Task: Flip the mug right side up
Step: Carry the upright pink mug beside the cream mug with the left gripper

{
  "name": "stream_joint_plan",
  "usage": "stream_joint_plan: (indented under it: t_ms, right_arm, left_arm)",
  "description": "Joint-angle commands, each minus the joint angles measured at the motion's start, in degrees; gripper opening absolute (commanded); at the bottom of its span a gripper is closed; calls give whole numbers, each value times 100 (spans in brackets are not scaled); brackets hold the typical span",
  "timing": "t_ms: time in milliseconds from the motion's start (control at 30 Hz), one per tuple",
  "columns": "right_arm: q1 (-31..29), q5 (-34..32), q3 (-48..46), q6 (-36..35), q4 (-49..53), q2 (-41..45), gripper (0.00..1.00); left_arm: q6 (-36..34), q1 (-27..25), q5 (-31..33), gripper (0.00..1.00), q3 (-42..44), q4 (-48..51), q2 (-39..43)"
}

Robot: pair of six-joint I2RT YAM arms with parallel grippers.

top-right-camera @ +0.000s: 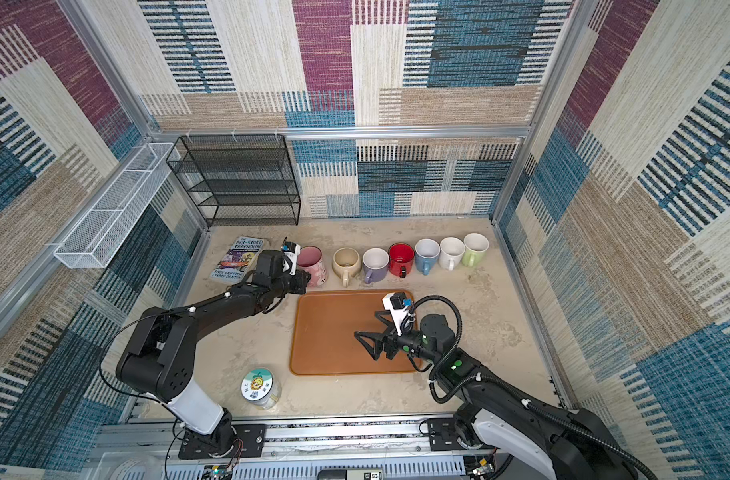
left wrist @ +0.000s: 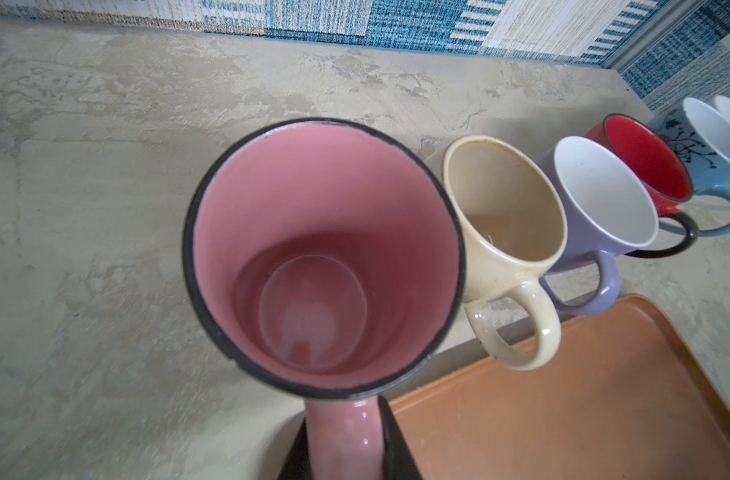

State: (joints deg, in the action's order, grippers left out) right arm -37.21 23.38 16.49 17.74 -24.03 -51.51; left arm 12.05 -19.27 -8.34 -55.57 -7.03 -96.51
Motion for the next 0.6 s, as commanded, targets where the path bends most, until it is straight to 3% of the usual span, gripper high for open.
stream_joint_plan:
  t_ms: [0, 67, 567]
  right_arm:
    - [-3, -93, -10, -66, -128, 33, 100]
    - [-2, -98, -14, -57, -137, 27, 100]
    - [1, -177, 47, -99, 39, 112, 100]
  left_arm:
    - [34, 5, -63, 0, -85, -168, -45]
    - [16, -5, -121, 0, -131, -150, -87]
    - [-32, -77, -244, 26, -344, 218, -342]
